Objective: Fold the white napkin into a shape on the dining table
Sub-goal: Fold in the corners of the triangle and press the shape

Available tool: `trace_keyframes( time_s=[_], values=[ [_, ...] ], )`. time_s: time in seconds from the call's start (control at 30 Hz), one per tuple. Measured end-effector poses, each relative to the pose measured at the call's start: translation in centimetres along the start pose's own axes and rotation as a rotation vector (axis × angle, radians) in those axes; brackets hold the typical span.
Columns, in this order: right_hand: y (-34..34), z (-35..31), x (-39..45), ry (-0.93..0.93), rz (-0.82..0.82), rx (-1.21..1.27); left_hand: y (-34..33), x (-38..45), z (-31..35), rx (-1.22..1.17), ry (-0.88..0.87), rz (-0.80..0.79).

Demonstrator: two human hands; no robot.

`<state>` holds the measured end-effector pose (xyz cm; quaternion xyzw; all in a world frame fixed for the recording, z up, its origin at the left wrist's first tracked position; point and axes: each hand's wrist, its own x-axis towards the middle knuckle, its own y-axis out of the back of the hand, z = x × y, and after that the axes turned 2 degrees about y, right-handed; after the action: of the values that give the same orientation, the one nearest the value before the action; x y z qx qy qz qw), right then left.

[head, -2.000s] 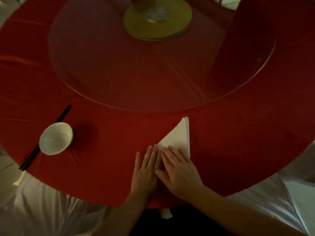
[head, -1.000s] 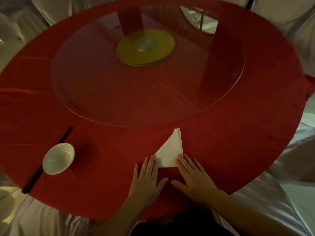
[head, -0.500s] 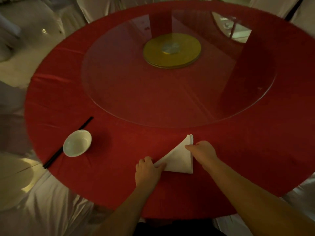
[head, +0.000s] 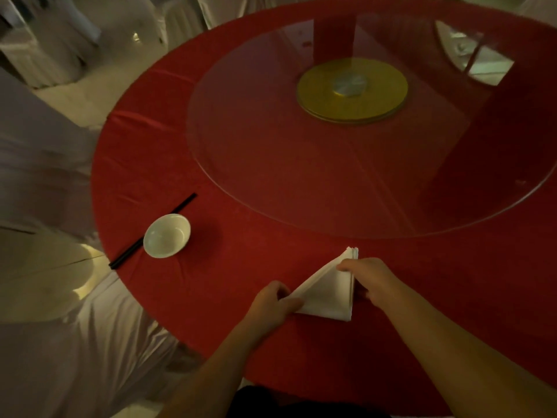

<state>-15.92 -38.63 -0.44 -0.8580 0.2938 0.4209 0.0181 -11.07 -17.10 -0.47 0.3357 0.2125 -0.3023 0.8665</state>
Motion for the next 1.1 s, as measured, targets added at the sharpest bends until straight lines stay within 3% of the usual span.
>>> trace_keyframes(
  time_s=[0.17, 0.37, 0.57, 0.8, 1.1],
  values=[
    [-2.3, -0.6, -1.1, 0.062, -0.128, 0.107, 1.6, -1.3, -2.4, -0.494, 0.101, -0.13],
    [-7.0, -1.6, -1.6, 0.01, -0.211, 0.223, 5.4, -2.9, -5.2, -0.607, 0.076, -0.171],
    [-14.2, -3.4, -2.3, 0.037, -0.209, 0.151, 10.4, -3.3, -9.2, -0.702, 0.081, -0.139],
    [-22.4, -5.6, -2.0, 0.265, -0.124, 0.014, 16.1, -1.2, -14.3, -0.732, 0.115, -0.052],
    [-28.1, -7.0, -0.6, 0.41, 0.039, -0.305, 20.7, 1.5, -16.5, -0.408, 0.115, 0.121]
  ],
)
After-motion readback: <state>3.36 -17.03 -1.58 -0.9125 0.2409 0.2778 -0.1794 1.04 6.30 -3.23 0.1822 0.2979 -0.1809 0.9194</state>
